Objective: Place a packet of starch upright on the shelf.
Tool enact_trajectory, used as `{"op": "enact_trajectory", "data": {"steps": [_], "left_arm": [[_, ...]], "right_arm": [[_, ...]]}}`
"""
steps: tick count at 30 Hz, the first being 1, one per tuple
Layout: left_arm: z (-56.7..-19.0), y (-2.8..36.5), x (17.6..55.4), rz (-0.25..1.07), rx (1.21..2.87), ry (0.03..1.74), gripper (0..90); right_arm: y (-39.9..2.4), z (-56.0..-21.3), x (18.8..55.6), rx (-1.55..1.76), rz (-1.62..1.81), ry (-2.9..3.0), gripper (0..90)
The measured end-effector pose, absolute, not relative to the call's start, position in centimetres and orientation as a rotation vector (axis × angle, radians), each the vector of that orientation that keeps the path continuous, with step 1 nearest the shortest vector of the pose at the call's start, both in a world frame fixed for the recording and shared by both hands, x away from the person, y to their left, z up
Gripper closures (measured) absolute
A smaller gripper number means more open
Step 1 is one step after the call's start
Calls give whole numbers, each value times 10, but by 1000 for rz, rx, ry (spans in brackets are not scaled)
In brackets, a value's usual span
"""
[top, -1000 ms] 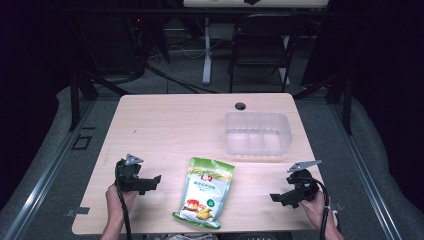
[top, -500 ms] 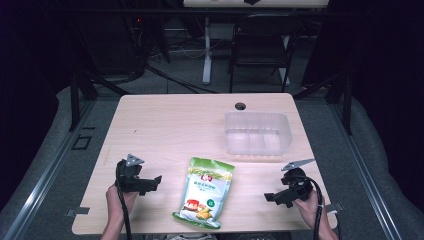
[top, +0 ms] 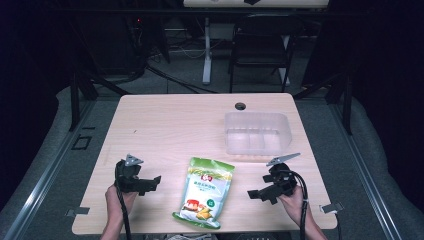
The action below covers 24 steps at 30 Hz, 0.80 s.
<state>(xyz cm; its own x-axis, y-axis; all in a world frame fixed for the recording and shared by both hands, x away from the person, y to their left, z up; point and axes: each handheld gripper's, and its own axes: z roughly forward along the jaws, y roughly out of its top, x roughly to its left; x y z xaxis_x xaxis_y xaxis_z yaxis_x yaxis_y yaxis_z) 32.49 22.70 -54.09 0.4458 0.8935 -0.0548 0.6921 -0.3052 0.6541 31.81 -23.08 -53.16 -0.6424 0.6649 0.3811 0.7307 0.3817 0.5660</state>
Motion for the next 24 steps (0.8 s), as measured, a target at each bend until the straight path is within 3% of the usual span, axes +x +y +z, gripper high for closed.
{"op": "enact_trajectory", "data": {"steps": [24], "left_arm": [[-541,226,325,414,2088,1311,36]], "right_arm": [[-157,-542,342,-1083,-1028,-2518,6]]}}
